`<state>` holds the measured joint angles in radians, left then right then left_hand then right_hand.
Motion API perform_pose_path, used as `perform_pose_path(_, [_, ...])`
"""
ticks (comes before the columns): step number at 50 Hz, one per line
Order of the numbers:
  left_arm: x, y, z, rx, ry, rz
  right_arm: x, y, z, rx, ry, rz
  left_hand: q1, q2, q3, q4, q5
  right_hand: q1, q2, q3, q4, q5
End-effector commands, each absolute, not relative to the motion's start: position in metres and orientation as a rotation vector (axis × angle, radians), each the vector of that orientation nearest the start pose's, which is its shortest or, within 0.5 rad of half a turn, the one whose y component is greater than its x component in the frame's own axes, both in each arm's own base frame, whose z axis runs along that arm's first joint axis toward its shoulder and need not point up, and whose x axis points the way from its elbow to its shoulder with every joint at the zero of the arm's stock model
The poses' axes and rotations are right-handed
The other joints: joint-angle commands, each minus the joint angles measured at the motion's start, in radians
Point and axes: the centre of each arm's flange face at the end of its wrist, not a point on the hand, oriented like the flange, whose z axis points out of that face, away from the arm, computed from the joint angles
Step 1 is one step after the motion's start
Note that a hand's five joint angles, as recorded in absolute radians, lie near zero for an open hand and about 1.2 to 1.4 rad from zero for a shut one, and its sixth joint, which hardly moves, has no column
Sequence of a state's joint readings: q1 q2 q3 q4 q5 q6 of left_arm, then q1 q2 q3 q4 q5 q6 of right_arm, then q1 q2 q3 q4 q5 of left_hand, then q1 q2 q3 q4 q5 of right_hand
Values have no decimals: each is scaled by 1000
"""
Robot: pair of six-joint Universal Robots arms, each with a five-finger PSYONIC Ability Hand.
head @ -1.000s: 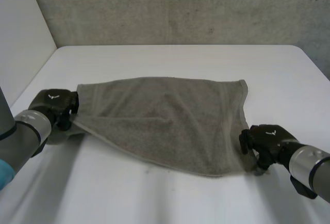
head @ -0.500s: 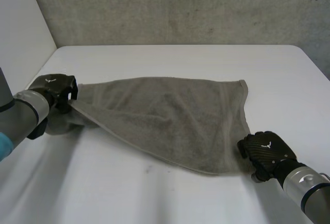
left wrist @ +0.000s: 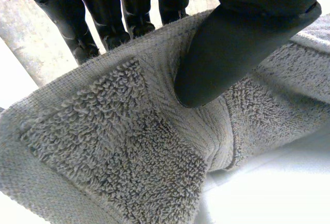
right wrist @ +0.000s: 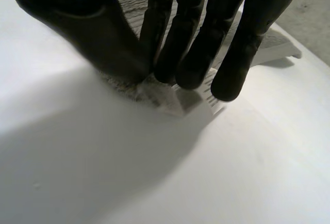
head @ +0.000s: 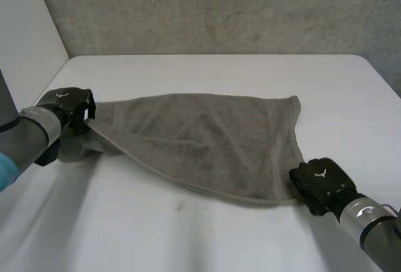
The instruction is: Fold the towel.
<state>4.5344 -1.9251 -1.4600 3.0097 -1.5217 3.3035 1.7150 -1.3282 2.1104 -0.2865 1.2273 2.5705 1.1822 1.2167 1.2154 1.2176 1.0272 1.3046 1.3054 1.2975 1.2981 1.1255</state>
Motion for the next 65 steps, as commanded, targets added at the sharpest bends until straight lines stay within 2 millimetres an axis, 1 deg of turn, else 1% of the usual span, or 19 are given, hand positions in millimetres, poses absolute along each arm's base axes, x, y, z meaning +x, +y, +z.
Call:
perform_pose_path(1, [-195,-313,212,492,2609,-1776,189,-241,139,-1004,2320,-1786,214,180,181,179,194,92,91,99,98,96])
perform_pose_path(5, [-195,-312,210,488,2620,-1770,188,-238,139,-1005,2337,-1764,214,180,181,179,194,63,63,70,70,68])
perform_pose_path(6, [-195,-311,209,481,2627,-1768,189,-233,134,-1017,2348,-1719,214,180,181,179,194,-123,-123,-116,-116,-118])
perform_pose_path(7, [-195,-311,209,477,2633,-1766,189,-228,128,-1031,2361,-1672,214,180,181,179,194,-180,-181,-173,-173,-175])
perform_pose_path(8, [-195,-311,209,477,2634,-1766,190,-228,128,-1031,2361,-1672,214,180,181,179,194,-180,-181,-173,-174,-176])
perform_pose_path(9, [-195,-311,208,473,2637,-1764,190,-224,124,-1045,2374,-1641,214,180,181,179,194,-265,-265,-258,-258,-260])
perform_pose_path(10, [-195,-311,208,473,2637,-1764,190,-224,124,-1045,2375,-1641,214,180,181,179,194,-265,-266,-258,-259,-261])
perform_pose_path(12, [-195,-310,207,473,2638,-1762,189,-220,122,-1095,2380,-1625,214,180,181,179,194,-438,-439,-431,-431,-433])
perform_pose_path(15, [-195,-310,206,472,2642,-1759,187,-219,120,-1126,2393,-1622,214,180,181,179,194,-500,-501,-493,-494,-496])
perform_pose_path(21, [-195,-310,206,475,2643,-1757,187,-216,118,-1140,2400,-1608,214,180,181,179,194,-527,-528,-520,-520,-522])
perform_pose_path(23, [-195,-310,206,475,2645,-1755,186,-213,116,-1140,2404,-1595,214,180,181,179,194,-582,-583,-575,-576,-578])
perform_pose_path(35, [-195,-307,202,483,2658,-1738,187,-208,114,-1145,2399,-1575,214,180,181,179,194,-588,-589,-581,-582,-584])
perform_pose_path(40, [-195,-307,202,483,2658,-1738,188,-210,115,-1147,2392,-1583,214,180,181,179,194,-565,-566,-558,-558,-560])
perform_pose_path(45, [-195,-307,202,485,2658,-1740,189,-215,117,-1154,2376,-1614,214,180,181,179,194,-547,-548,-540,-541,-543])
perform_pose_path(53, [-195,-307,202,484,2656,-1743,191,-231,121,-1156,2355,-1661,214,180,181,179,194,-465,-466,-458,-459,-461])
perform_pose_path(61, [-195,-307,202,484,2656,-1743,192,-239,119,-1153,2364,-1659,214,180,181,179,194,-445,-445,-438,-438,-440])
perform_pose_path(65, [-195,-307,202,485,2658,-1740,192,-239,119,-1153,2365,-1656,214,180,181,179,194,-406,-407,-399,-400,-402])
